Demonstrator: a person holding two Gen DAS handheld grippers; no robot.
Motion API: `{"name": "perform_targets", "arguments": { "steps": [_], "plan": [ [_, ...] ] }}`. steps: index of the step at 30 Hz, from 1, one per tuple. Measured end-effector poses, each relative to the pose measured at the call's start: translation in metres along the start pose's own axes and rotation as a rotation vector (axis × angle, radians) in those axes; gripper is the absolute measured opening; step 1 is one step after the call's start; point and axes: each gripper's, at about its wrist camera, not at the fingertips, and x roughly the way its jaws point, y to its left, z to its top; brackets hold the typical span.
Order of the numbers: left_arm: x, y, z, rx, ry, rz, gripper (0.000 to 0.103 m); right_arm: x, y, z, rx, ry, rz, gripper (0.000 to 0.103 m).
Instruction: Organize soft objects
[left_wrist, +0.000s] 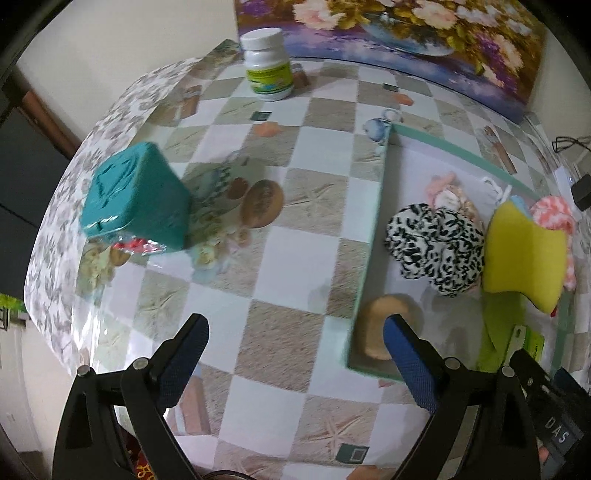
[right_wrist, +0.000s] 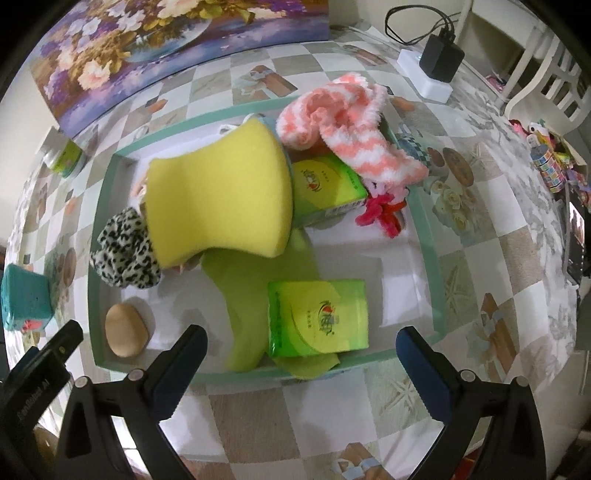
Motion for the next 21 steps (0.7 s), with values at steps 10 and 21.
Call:
{"name": "perform_targets", "arguments": {
  "steps": [10, 21],
  "plan": [
    [0.011, 0.029, -0.024, 0.008, 0.076, 0.097, 0.096, -0.01, 0.016, -0.019, -0.061, -0.019, -0.033, 0.103],
    [0.01, 0.049, -0.049, -0.016, 0.102, 0.076, 0.096, -0.018, 0.023, -0.045, -0.08, -0.029, -0.026, 0.103]
  ]
}}
